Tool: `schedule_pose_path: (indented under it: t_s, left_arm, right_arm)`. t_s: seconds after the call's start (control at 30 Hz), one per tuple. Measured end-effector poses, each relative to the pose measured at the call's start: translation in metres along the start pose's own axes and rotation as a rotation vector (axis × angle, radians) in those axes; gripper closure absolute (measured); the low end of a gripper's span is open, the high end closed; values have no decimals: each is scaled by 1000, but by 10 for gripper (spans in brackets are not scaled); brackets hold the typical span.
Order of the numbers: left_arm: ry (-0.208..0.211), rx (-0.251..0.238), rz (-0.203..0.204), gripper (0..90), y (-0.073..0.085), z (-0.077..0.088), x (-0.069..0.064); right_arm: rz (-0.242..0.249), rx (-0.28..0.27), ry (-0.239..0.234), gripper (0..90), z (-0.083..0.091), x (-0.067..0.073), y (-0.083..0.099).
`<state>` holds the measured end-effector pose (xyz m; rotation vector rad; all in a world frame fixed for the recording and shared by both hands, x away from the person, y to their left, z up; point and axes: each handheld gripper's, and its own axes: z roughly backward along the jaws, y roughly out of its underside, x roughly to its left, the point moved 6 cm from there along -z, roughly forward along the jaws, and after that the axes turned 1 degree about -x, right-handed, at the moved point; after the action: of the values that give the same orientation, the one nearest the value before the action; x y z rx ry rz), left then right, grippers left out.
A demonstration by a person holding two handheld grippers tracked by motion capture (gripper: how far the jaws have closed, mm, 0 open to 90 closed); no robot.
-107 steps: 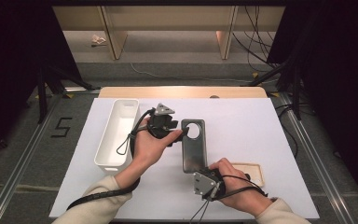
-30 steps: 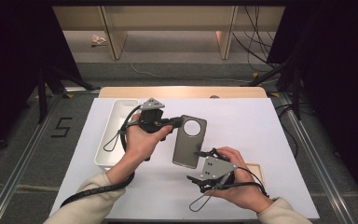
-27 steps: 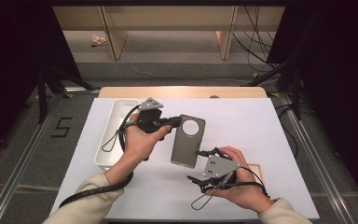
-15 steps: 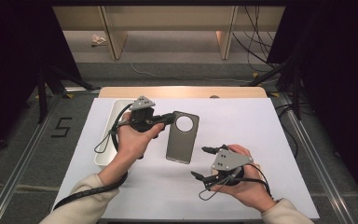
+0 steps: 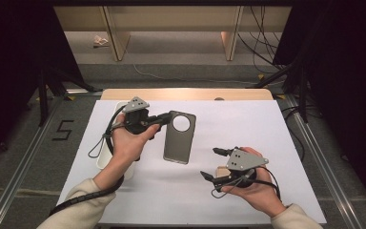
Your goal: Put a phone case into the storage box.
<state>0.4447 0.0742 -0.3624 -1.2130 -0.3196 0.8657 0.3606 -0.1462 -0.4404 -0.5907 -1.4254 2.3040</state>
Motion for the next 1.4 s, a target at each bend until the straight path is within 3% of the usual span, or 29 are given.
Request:
schedule_pose_path:
  t_s: [0.47,1.4]
  left_arm:
    - [-25,-26,-23,847,-9,15,11]
    - [-91,-78,-32,848,-30,41,45]
  right_arm:
    - [-7,-5,18,194,4,-1,1]
    - [-46,-24,48,195,7,-5,2]
